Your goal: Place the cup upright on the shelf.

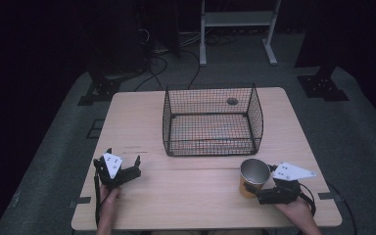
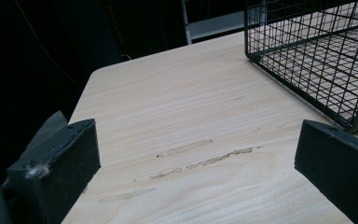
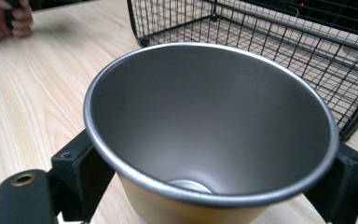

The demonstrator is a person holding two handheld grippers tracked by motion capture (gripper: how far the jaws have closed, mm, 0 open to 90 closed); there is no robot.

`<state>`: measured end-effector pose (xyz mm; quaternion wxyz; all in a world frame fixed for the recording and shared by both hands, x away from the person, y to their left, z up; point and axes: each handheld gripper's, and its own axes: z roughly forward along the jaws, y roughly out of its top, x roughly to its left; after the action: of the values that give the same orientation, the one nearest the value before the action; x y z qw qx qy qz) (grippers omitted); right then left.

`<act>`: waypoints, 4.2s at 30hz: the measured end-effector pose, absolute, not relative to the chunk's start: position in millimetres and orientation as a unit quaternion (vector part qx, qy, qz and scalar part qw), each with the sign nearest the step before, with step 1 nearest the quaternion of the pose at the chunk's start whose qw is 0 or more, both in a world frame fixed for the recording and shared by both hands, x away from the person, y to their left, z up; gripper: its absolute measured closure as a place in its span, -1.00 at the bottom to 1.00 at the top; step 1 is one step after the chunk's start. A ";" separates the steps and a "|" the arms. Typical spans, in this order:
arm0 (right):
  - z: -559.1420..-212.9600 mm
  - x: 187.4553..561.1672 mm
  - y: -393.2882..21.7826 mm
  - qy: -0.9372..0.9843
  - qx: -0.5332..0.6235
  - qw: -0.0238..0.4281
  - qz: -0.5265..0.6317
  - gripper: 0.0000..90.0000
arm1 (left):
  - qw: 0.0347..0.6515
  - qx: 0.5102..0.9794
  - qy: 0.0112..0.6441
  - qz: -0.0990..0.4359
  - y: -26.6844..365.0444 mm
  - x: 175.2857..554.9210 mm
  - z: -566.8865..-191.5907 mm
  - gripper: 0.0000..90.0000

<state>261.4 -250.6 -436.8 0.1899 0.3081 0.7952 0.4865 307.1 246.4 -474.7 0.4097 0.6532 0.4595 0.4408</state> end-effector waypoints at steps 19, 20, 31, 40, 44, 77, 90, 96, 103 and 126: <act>-384.1 284.0 -235.1 0.781 0.283 0.161 0.533 -0.70 | 0.409 0.652 0.461 0.441 246.7 306.8 -474.6 -1.00; -381.8 285.6 -234.3 0.782 0.281 0.159 0.533 -0.70 | 0.410 0.652 0.461 0.441 246.8 306.8 -474.5 -1.00; -349.3 310.2 -222.2 0.783 0.269 0.157 0.539 -0.70 | 0.412 0.650 0.463 0.440 246.9 306.6 -474.6 -1.00; -335.1 327.9 -213.2 0.784 0.267 0.150 0.539 -0.70 | 0.412 0.650 0.463 0.439 247.1 306.7 -474.5 -1.00; -329.7 332.8 -208.4 0.791 0.260 0.144 0.535 -0.70 | 0.411 0.651 0.461 0.440 246.9 306.7 -474.6 -1.00; -318.3 404.0 -184.4 0.792 0.268 0.128 0.534 -0.70 | 0.416 0.647 0.466 0.437 248.8 307.4 -474.1 -1.00; -318.2 431.6 -177.8 0.799 0.268 0.123 0.524 -0.70 | 0.418 0.649 0.463 0.436 248.4 307.0 -474.2 -1.00; -324.3 445.0 -180.4 0.797 0.285 0.113 0.521 -0.70 | 0.417 0.649 0.464 0.436 248.7 307.0 -474.1 -1.00; -330.0 459.1 -176.6 0.799 0.296 0.107 0.512 -0.70 | 0.417 0.649 0.464 0.436 248.7 307.1 -474.1 -1.00; -365.3 492.5 -148.6 0.821 0.304 0.083 0.476 -0.71 | 0.417 0.650 0.463 0.435 248.7 306.9 -474.1 -1.00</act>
<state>492.5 -148.6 -365.3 0.0834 0.3043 0.8210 0.4759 306.9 248.7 -474.1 0.4174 0.6499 0.4632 0.4346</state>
